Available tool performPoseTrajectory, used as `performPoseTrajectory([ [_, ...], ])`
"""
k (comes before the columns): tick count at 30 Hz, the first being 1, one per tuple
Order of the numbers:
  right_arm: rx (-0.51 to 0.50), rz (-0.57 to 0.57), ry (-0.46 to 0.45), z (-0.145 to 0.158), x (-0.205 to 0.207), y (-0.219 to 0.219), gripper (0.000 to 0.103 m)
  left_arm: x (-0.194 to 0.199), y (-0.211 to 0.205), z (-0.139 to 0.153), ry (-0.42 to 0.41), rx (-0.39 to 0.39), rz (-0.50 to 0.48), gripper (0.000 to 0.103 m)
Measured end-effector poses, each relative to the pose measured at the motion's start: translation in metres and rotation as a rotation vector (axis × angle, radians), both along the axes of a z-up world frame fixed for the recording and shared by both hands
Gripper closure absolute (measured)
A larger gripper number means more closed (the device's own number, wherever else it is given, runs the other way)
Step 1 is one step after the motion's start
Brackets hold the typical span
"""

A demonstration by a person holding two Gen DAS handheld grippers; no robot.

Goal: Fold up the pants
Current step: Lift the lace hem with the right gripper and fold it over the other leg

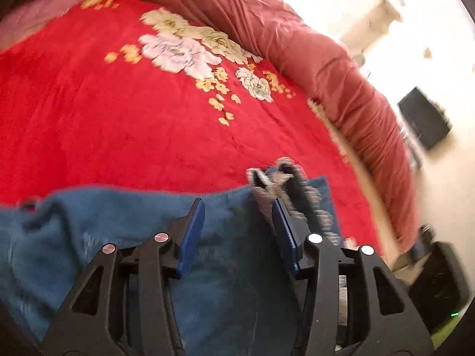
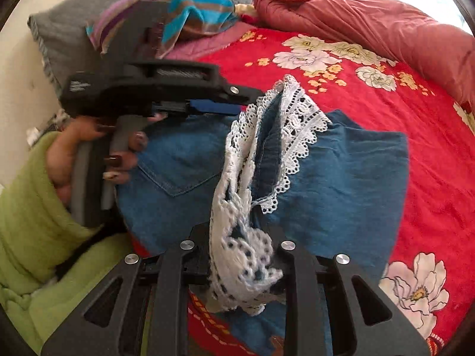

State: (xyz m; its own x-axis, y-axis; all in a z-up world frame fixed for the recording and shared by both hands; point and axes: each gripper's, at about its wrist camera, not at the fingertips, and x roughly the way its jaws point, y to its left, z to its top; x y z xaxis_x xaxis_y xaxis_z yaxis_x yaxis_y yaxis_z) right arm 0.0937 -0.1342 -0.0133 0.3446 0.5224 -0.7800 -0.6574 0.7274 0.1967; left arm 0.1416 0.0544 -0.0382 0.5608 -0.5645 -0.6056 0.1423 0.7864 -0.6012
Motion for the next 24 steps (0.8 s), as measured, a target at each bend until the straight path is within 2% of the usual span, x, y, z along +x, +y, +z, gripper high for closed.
performPoseTrajectory([
  [1,-0.004,0.005,-0.004,-0.001,-0.002,0.002,0.074,-0.002,0.005,-0.002,0.004,-0.036,0.003,0.063],
  [3,0.011,0.029,-0.002,-0.001,-0.007,0.008,0.054,-0.003,0.008,0.001,-0.002,-0.056,0.005,0.062],
  [5,0.024,0.071,-0.020,0.003,-0.016,0.014,0.046,-0.004,0.008,0.005,-0.014,-0.074,-0.002,0.057],
  [7,0.048,0.108,-0.038,0.010,-0.025,0.016,0.045,-0.005,0.006,0.007,-0.018,-0.087,-0.011,0.052],
  [11,0.104,0.141,-0.090,0.033,-0.039,0.004,0.038,-0.006,0.002,0.004,-0.002,-0.101,-0.027,0.051],
  [15,0.086,0.048,-0.124,0.037,-0.033,-0.026,0.037,0.002,-0.008,-0.001,0.030,-0.074,-0.037,0.048],
  [17,0.060,-0.008,-0.112,0.029,-0.026,-0.038,0.037,0.012,-0.017,-0.005,0.063,-0.075,-0.051,0.043],
  [20,0.043,-0.080,-0.068,0.013,-0.010,-0.056,0.037,0.024,-0.033,-0.008,0.082,-0.030,-0.058,0.044],
  [21,0.039,-0.097,-0.058,0.009,-0.008,-0.060,0.037,0.026,-0.038,-0.008,0.084,-0.002,-0.056,0.064],
  [22,0.035,-0.108,-0.048,0.005,-0.007,-0.063,0.037,0.028,-0.045,-0.007,0.083,0.035,-0.060,0.095],
  [24,0.026,-0.114,-0.027,-0.003,-0.004,-0.066,0.037,0.028,-0.051,0.001,0.055,0.057,-0.059,0.095],
])
